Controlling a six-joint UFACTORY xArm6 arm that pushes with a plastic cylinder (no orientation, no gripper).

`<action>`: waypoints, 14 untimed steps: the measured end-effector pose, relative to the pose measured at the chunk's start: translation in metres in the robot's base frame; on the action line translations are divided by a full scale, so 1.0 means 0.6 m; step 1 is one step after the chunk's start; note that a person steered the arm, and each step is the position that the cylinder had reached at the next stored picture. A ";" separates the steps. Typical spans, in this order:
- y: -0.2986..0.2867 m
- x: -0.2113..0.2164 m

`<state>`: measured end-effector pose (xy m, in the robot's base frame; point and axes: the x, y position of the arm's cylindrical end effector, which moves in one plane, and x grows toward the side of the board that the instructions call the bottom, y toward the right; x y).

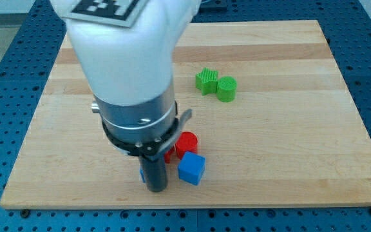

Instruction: Place the blue triangle to the right of the yellow heart

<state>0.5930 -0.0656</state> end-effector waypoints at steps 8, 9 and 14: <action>-0.041 -0.155; -0.041 -0.190; 0.001 -0.248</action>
<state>0.4444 -0.0648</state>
